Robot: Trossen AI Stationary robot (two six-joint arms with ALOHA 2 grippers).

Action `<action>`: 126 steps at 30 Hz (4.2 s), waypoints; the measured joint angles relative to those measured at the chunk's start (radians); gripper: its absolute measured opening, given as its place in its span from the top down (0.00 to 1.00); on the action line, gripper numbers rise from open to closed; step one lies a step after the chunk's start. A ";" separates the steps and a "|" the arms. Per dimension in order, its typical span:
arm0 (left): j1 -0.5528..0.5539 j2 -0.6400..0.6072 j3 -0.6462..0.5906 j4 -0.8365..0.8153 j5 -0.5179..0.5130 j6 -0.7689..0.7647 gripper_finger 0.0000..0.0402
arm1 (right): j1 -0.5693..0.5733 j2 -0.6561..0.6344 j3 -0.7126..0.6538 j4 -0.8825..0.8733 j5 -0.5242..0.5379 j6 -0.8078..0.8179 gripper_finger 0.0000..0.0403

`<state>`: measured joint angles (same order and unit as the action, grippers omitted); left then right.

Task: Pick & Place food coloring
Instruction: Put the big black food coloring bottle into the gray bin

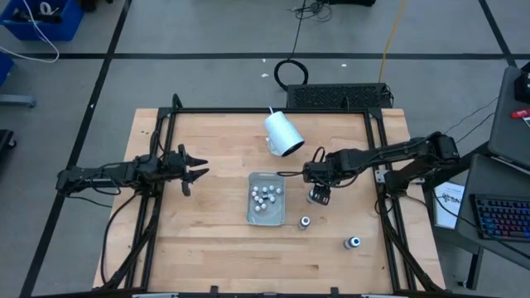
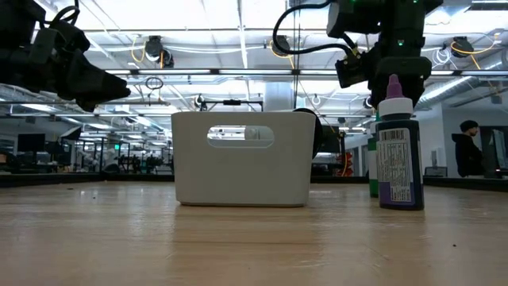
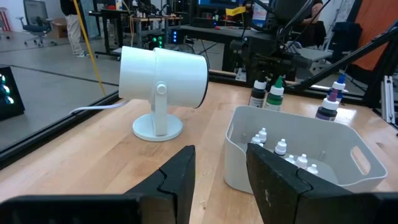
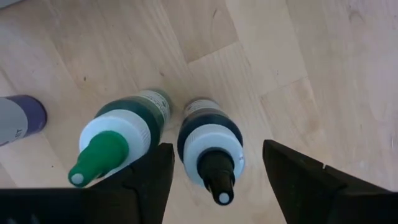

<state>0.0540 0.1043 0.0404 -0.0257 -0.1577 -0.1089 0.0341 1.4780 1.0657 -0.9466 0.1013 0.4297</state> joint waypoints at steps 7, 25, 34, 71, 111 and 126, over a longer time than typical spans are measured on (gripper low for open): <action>0.000 0.000 0.000 0.000 0.000 0.000 0.63 | 0.000 0.000 0.000 -0.007 0.000 0.000 0.43; 0.000 0.000 0.000 0.000 0.000 0.000 0.63 | -0.001 0.000 0.000 -0.012 0.001 -0.023 0.44; 0.000 0.000 0.000 0.000 0.000 0.000 0.63 | -0.016 0.000 0.000 -0.014 0.000 -0.027 0.43; 0.000 0.000 0.000 0.000 0.000 0.000 0.63 | -0.021 -0.001 0.033 -0.039 0.000 -0.034 0.45; 0.000 0.000 0.000 0.000 0.000 0.000 0.63 | -0.009 0.000 0.154 -0.096 0.235 -0.165 0.74; 0.000 0.000 0.000 0.000 0.000 0.000 0.63 | 0.055 0.069 0.557 -0.062 0.234 -0.384 0.74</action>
<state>0.0540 0.1046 0.0402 -0.0257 -0.1579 -0.1089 0.0893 1.5473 1.6231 -1.0089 0.3352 0.0458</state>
